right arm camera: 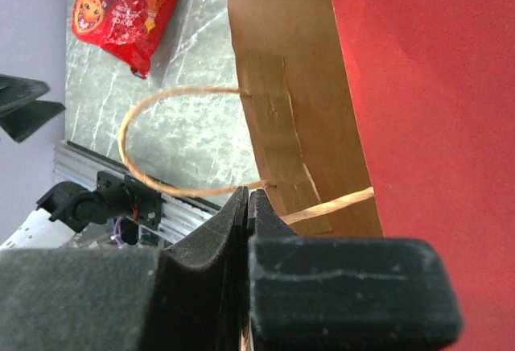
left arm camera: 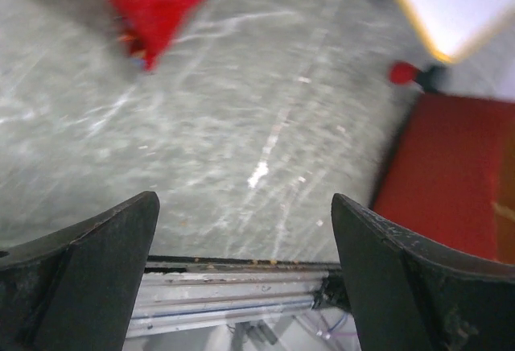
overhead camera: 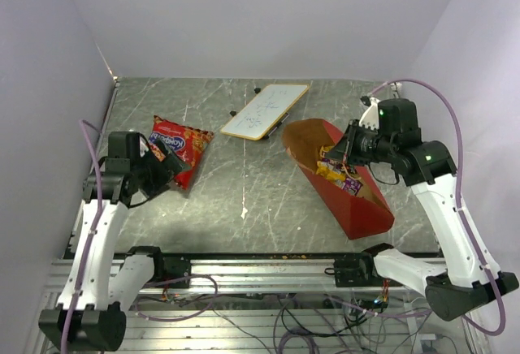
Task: Take the snacks out of the paper bag
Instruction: Adjust the paper bag at the center of the board.
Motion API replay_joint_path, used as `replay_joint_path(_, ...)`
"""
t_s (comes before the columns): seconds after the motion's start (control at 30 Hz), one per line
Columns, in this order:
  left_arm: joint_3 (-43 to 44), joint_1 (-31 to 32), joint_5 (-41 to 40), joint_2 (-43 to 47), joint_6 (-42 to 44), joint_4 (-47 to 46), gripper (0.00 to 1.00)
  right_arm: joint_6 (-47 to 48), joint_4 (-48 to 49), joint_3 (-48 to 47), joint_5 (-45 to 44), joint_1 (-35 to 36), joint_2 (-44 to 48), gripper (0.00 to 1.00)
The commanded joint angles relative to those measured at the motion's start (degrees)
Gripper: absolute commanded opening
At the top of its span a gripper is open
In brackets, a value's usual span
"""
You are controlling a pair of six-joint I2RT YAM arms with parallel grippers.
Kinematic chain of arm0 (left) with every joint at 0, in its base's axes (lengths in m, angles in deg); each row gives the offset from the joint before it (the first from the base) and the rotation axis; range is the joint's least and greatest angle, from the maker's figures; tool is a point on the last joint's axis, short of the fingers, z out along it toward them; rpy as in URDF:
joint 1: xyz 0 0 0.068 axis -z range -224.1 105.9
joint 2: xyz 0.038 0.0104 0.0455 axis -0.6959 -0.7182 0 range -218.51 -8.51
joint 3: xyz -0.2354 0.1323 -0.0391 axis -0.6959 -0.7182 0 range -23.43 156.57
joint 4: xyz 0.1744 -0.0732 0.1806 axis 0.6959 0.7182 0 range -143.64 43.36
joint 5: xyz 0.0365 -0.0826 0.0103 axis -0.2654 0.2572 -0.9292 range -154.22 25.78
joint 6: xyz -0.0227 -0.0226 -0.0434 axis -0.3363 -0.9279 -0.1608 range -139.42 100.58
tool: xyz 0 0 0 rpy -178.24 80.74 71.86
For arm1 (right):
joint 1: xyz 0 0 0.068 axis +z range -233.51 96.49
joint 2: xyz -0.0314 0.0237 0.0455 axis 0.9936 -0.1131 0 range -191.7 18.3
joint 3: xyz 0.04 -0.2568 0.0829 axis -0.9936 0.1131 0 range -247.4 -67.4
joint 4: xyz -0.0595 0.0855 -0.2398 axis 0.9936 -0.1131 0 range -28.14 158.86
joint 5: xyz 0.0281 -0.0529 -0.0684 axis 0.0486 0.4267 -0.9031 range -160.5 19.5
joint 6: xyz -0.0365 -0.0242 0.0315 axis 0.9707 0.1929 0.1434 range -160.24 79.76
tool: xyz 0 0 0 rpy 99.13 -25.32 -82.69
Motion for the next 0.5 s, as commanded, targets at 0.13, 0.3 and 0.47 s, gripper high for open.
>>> replay_joint_path(0.13, 1.3, 5.5, 25.5, 6.9, 0.3, -19.0, 0.86, -0.4, -4.4, -1.6, 0.0, 0.3, 4.6, 0.0)
replay_joint_path(0.3, 4.5, 10.3, 25.7, 3.9, -4.5, -28.3, 0.88, -0.1, -5.0, -3.2, -0.9, 0.3, 4.9, 0.0)
replay_joint_path(0.47, 7.0, 24.8, 18.3, -5.1, -9.7, -33.6, 0.87, 1.3, -5.9, -6.1, -1.4, 0.3, 3.8, 0.0)
